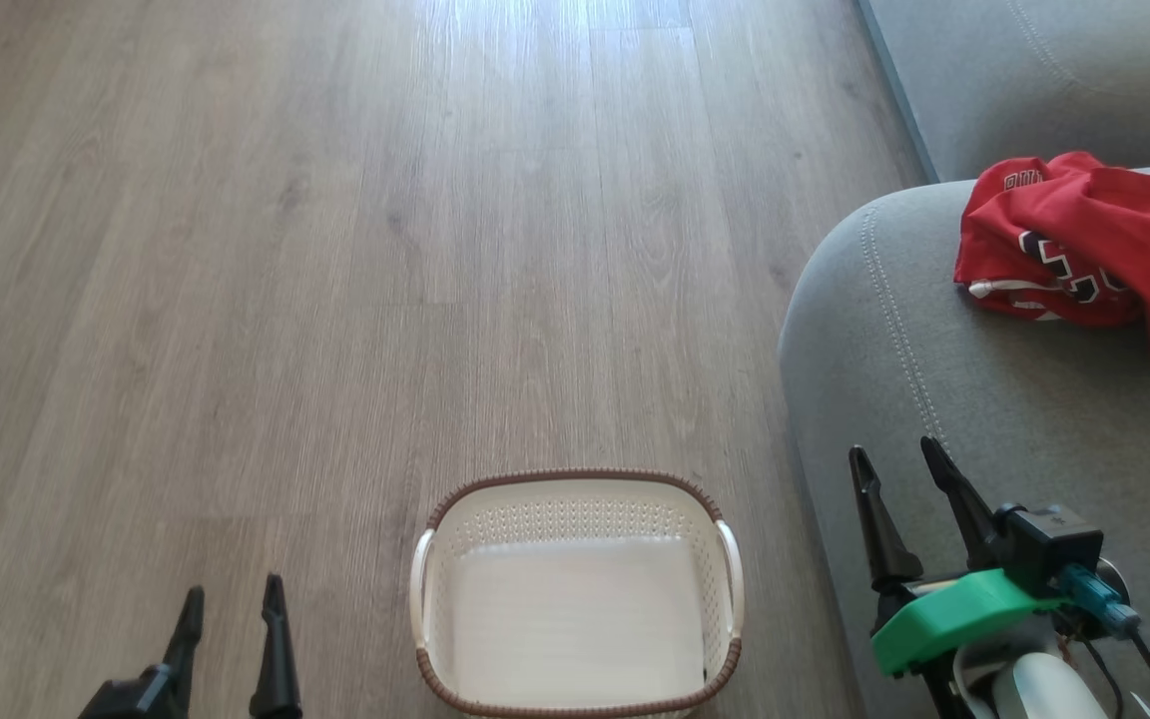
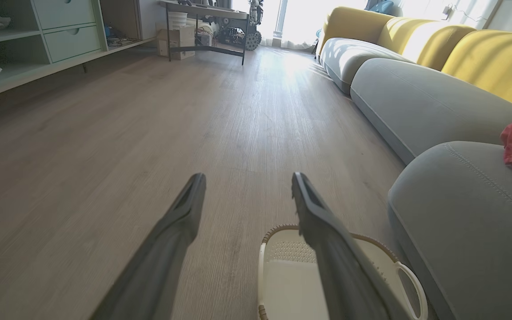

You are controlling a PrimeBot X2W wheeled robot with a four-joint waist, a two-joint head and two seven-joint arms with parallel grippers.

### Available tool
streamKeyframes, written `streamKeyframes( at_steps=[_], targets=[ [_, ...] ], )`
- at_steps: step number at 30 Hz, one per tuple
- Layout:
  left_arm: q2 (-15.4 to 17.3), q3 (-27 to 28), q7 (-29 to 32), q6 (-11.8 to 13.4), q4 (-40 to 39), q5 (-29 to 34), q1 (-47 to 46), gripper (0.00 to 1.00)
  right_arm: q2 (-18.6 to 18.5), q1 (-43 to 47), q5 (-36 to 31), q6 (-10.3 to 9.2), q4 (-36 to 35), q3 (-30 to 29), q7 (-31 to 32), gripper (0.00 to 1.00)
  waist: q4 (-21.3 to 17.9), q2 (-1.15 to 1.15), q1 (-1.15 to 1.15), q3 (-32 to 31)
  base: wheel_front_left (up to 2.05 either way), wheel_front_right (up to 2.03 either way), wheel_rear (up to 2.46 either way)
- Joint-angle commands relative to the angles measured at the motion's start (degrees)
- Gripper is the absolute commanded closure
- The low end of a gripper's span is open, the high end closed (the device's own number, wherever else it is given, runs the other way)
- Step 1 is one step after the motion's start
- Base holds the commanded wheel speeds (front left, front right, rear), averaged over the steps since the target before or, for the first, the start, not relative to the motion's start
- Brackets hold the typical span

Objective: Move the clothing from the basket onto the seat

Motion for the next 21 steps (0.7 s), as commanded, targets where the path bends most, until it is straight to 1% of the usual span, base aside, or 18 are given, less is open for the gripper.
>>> streamKeyframes(
  at_steps=[1, 9, 21],
  targets=[
    [0.33, 2.75, -0.71, -0.49, -1.37, 0.3, -1.13, 0.0, 0.2, -1.03, 0.06, -0.02, -2.05, 1.22, -0.53, 0.0, -0.05, 0.0, 0.0, -0.07, 0.0, 0.0, 0.0],
    [-0.66, 3.73, -0.71, -1.55, -0.87, 1.21, -0.47, 0.0, 0.2, -0.77, 0.09, -0.02, -2.16, 0.85, -0.53, 0.0, 0.19, 0.0, 0.0, -0.43, 0.0, 0.0, 0.0],
    [-1.44, 4.45, -0.71, -2.11, -0.31, 1.95, -0.29, 0.0, 0.2, -0.95, 0.43, -0.02, -1.37, 0.89, -0.53, 0.0, 0.44, 0.0, 0.0, -0.5, 0.0, 0.0, 0.0]
  ],
)
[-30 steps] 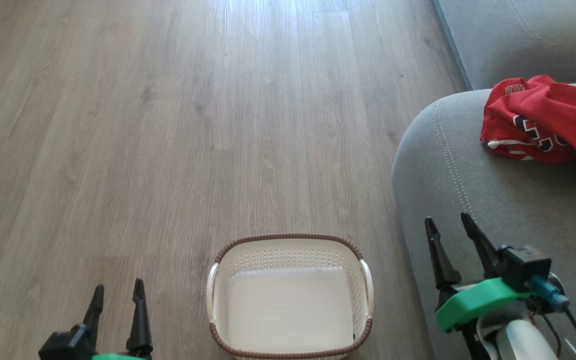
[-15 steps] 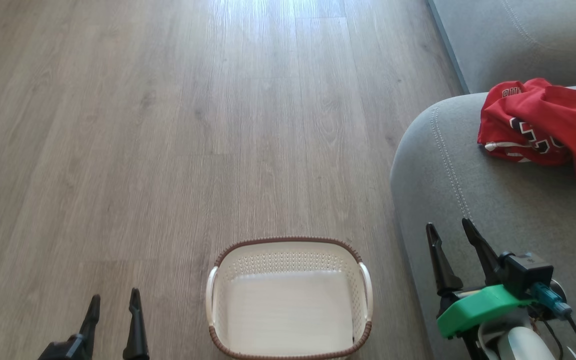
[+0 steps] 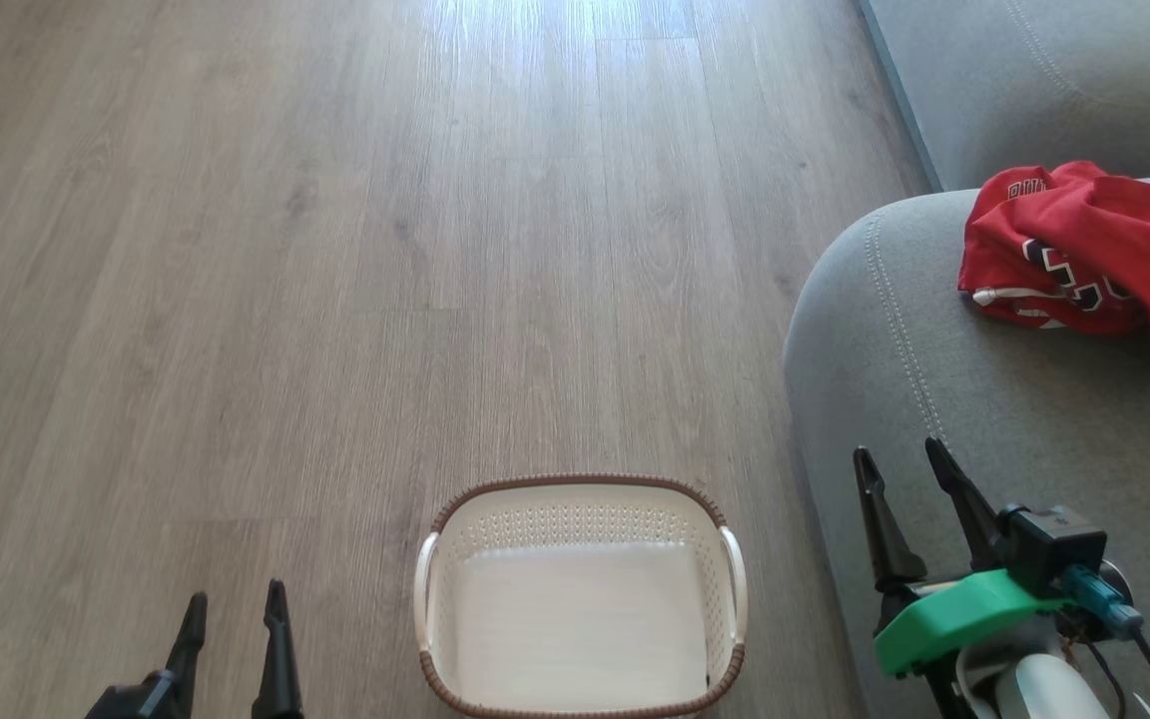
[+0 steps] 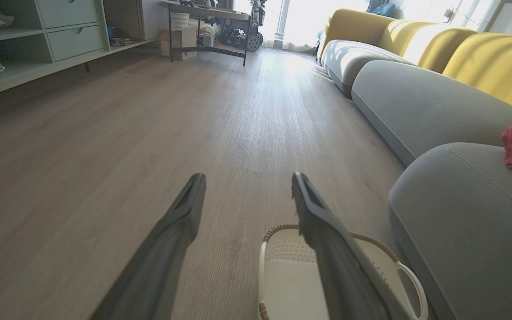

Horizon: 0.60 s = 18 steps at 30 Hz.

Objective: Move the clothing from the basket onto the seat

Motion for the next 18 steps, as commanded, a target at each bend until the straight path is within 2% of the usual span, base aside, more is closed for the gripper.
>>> streamKeyframes(
  at_steps=[1, 6, 7, 11, 18],
  targets=[
    [0.39, 2.66, -0.71, -0.28, -1.49, 0.17, -1.07, 0.0, 0.19, -1.12, 0.5, -0.02, -1.56, 1.43, -0.53, 0.0, -0.02, 0.0, 0.0, 0.0, 0.0, 0.0, 0.0],
    [0.3, 2.63, -0.71, -0.33, -1.14, 0.08, -0.96, 0.0, 0.19, -1.23, 0.76, -0.02, -1.2, 1.51, -0.53, 0.0, -0.12, 0.0, 0.0, -0.01, 0.0, 0.0, 0.0],
    [-0.21, 0.04, 0.0, -0.06, 0.33, 0.0, 0.04, 1.0, 0.0, 0.0, 0.44, 0.0, 0.45, 0.06, 0.0, 1.0, -0.11, 0.0, 0.0, -0.02, 0.0, 0.0, 0.0],
    [-1.24, -0.62, 0.1, 0.0, 3.3, -0.05, 0.28, 1.0, 0.01, 0.97, 0.47, 0.0, 3.75, 0.09, 0.05, 1.0, -0.12, 0.0, 0.0, -0.02, 0.0, 0.0, 0.0],
    [-1.83, 0.52, 1.01, -0.72, 3.22, -2.94, -0.1, 1.0, 0.02, 0.79, 4.09, 0.0, 3.84, -0.37, 1.04, 1.0, -0.23, 0.0, 0.0, 0.1, 0.0, 0.0, 0.0]
  ],
)
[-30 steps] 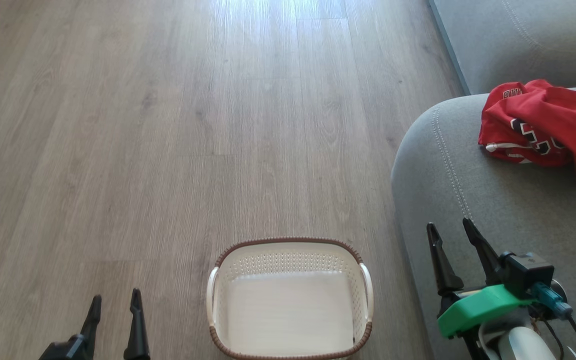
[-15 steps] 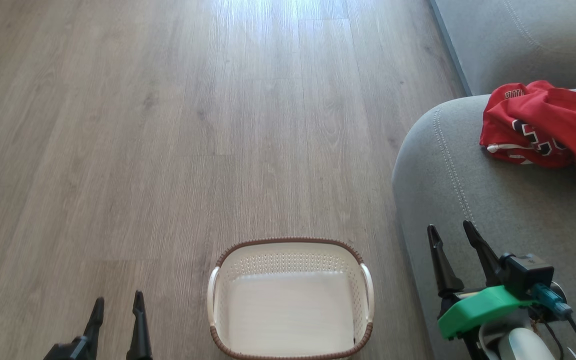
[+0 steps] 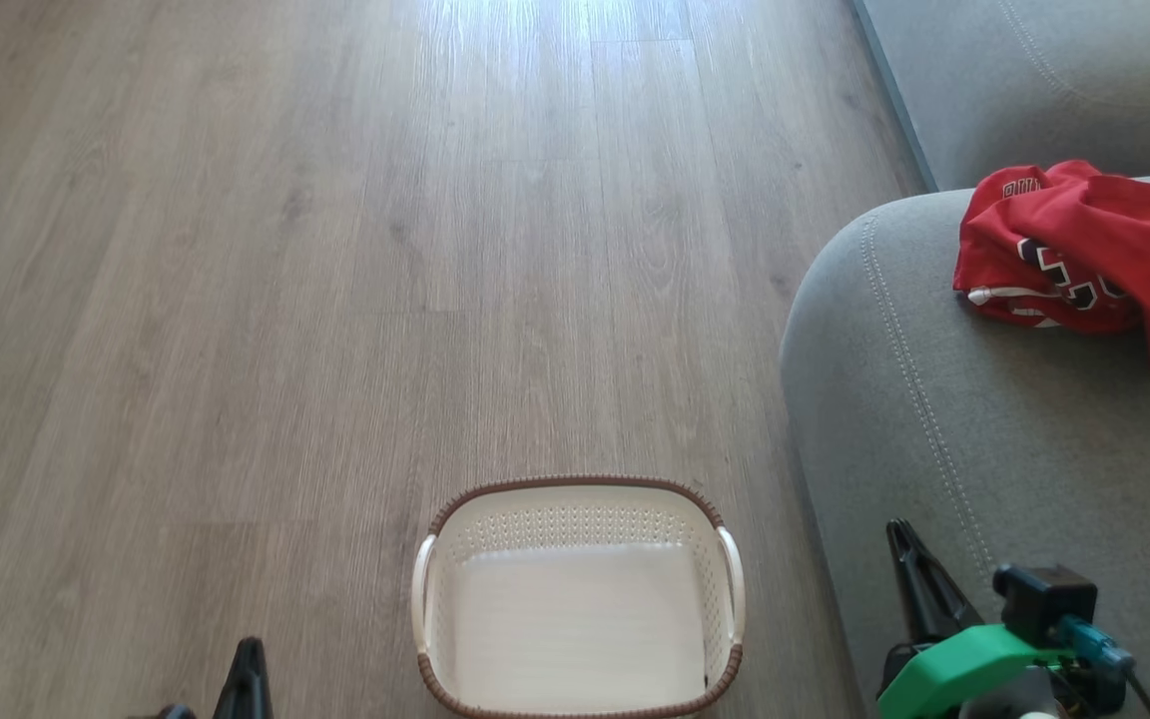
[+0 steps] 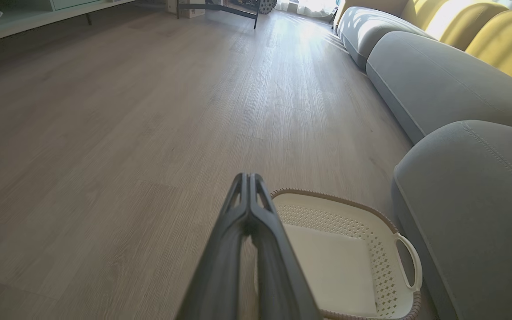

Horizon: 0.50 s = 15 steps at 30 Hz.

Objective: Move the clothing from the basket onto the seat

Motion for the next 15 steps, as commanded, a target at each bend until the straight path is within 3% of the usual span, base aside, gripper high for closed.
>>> streamKeyframes(
  at_steps=[1, 15],
  targets=[
    [0.34, 1.04, 0.18, -0.31, -1.71, -0.88, -1.45, 1.0, 0.01, -2.51, 1.21, 0.0, -2.05, -0.32, 0.33, 1.0, -0.01, 0.0, 0.0, 0.02, 0.0, 0.0, 0.0],
    [-0.91, 4.12, 2.57, -2.4, -2.17, -8.44, -2.8, 1.0, 0.03, -3.35, 10.78, 0.0, -2.75, -1.45, 2.83, 1.0, -0.29, 0.0, 0.0, 0.33, 0.0, 0.0, 0.0]
  ],
)
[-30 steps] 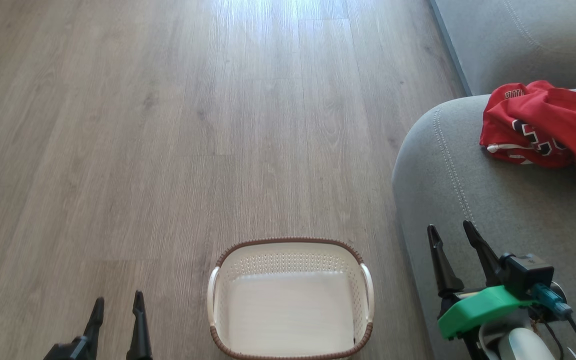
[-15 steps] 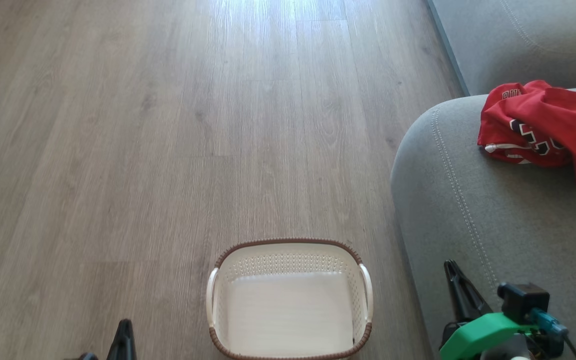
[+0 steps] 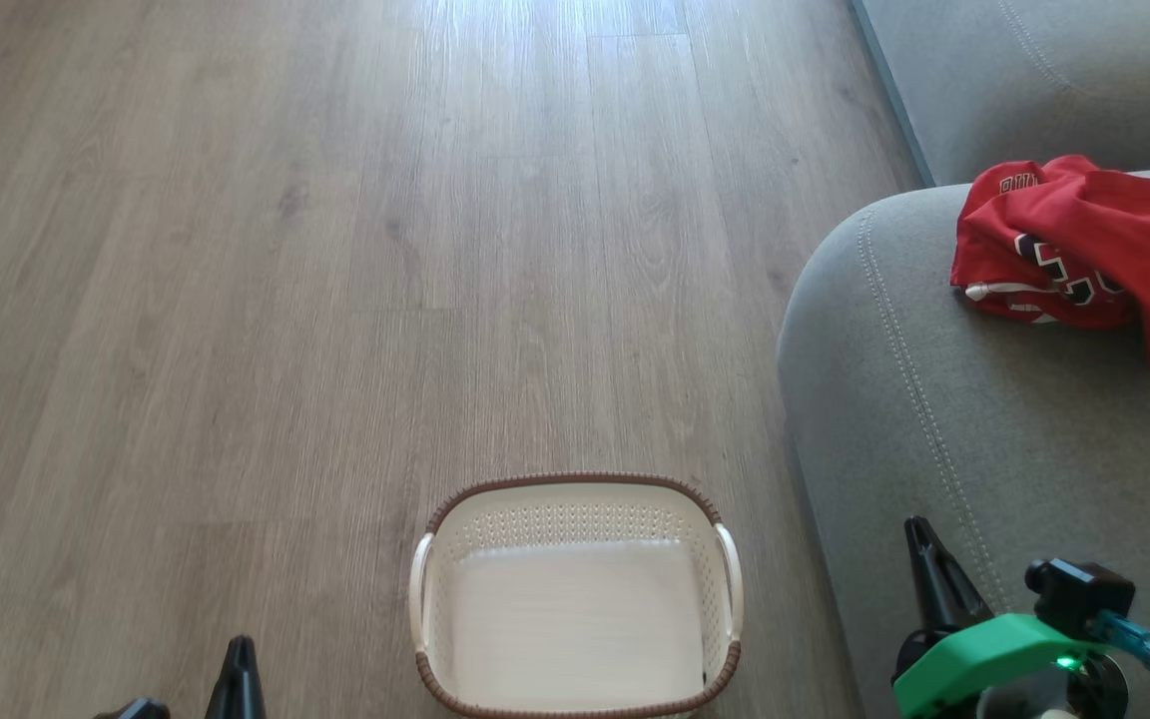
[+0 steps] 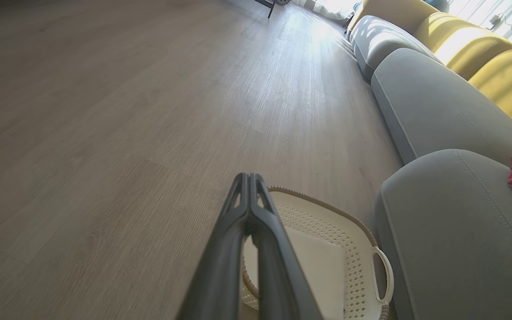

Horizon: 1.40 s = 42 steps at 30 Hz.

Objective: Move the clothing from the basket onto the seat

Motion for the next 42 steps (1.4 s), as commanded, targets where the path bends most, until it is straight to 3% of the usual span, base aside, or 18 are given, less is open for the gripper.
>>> streamKeyframes(
  at_steps=[1, 42],
  targets=[
    [0.25, 1.91, 0.51, -0.58, -1.85, -1.45, -2.58, 1.0, 0.02, -3.33, 1.91, 0.0, -2.2, -0.46, 0.4, 1.0, -0.03, 0.0, 0.0, 0.04, 0.0, 0.0, 0.0],
    [-3.15, 10.2, 6.95, -6.09, -3.22, -21.59, -6.09, 1.0, -0.19, -5.64, 27.74, -0.01, -3.98, -3.19, 6.87, 1.0, -0.8, 0.0, 0.0, 0.87, 0.0, 0.0, 0.0]
  ],
)
